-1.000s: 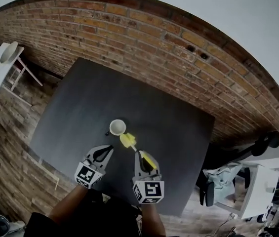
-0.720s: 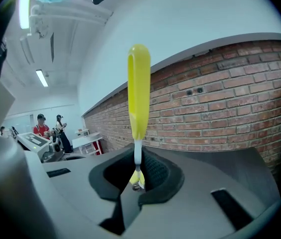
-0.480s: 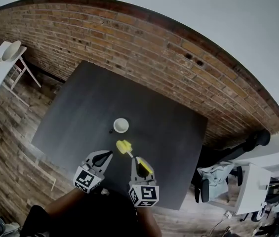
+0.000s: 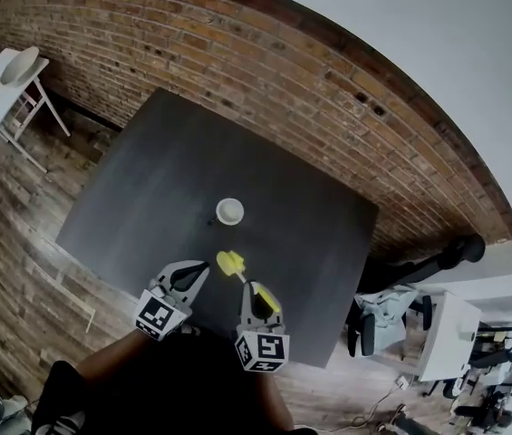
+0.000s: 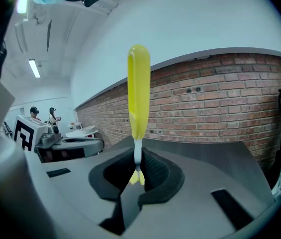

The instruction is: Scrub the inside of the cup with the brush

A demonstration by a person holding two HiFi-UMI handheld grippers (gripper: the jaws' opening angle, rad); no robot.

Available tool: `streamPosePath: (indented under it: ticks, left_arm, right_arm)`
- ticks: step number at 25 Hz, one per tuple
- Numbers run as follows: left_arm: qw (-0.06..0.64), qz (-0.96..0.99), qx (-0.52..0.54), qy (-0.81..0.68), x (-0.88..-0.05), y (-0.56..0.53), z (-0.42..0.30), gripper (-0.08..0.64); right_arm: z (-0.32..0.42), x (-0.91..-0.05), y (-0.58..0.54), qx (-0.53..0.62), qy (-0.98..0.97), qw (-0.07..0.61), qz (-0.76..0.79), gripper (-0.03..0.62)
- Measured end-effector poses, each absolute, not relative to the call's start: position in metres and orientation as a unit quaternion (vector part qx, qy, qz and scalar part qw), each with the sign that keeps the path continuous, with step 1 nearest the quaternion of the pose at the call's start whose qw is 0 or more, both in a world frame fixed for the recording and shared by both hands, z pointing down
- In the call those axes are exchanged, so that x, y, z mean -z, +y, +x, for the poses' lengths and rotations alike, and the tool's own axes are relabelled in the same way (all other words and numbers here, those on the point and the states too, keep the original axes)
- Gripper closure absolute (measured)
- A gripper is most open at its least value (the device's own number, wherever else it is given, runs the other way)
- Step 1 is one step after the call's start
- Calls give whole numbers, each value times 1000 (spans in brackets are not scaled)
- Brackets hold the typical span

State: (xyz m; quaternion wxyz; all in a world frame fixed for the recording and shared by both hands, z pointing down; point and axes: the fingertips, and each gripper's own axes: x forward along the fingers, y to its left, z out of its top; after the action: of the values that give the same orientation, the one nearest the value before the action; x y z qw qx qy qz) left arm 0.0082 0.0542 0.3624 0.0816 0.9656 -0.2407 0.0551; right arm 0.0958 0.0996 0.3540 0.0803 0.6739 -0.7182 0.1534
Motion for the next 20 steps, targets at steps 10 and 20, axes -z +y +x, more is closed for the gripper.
streamPosePath:
  ticks: [10,20]
  left_arm:
    - [71,971,-45,-224,-353,49,6,528]
    - [73,972,-43,-218,-359,48,1,528]
  right_arm:
    - [85,-352,94,-151,-707,73,687,545]
    - [79,-355,98,-147,-702,73,693,545]
